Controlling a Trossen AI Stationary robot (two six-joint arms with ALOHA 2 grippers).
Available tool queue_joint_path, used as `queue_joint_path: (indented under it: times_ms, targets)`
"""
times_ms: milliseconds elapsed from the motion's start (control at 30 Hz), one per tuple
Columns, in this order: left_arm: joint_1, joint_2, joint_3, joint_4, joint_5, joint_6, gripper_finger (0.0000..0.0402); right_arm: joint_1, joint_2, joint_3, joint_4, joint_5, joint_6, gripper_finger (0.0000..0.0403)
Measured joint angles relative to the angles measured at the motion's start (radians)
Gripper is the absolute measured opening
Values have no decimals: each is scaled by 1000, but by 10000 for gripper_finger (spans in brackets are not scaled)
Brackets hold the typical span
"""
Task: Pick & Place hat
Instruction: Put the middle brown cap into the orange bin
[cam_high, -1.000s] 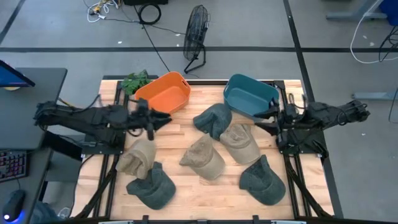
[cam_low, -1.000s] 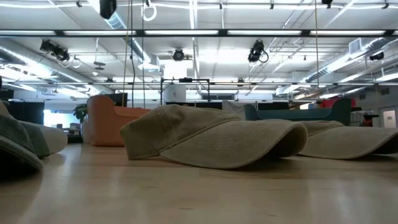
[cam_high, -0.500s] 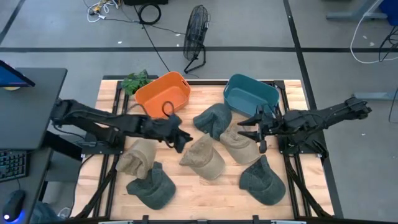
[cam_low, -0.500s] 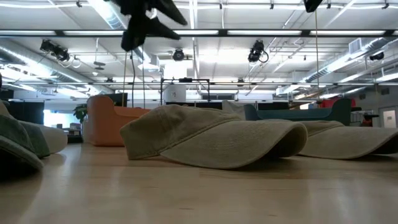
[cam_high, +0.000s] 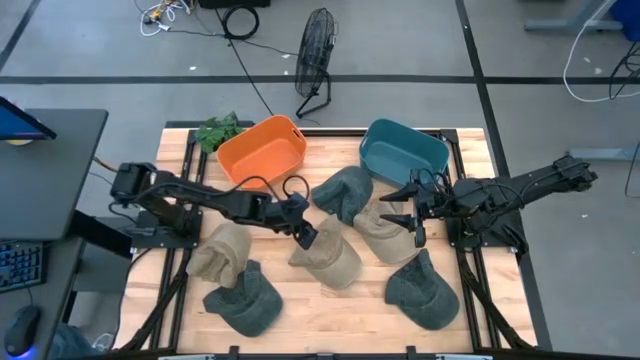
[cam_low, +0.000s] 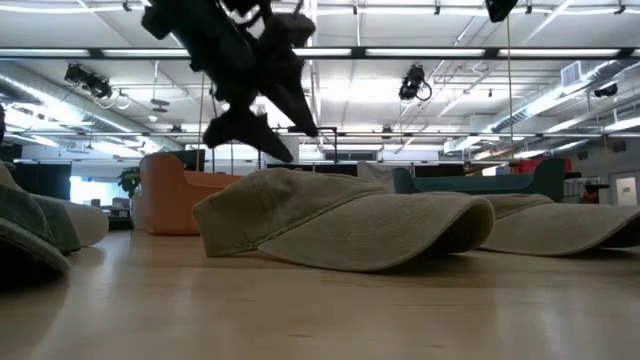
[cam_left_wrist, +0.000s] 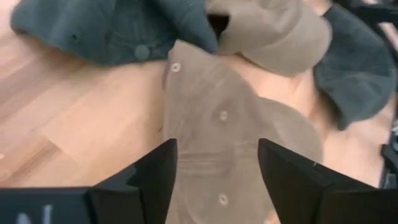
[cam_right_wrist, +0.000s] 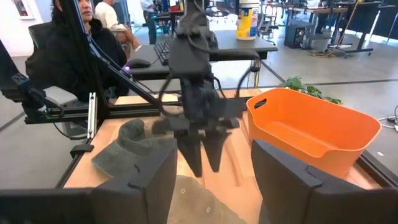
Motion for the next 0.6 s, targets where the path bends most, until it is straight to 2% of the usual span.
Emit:
queue_joint_path:
  times_ms: [133,433,500,600]
  targets:
    - [-9,53,0,30,33,0,246,0,0,0,-18,0,3,211]
    - [-9,153,0,28,35,-4,243,0,0,0,-80,0,64,210]
    - [-10,154,0,31,35,-4,227,0,0,0,-84,0,64,210]
    - [-10,145,0,36,41,-2,176,0,0,0,-84,0,64,210]
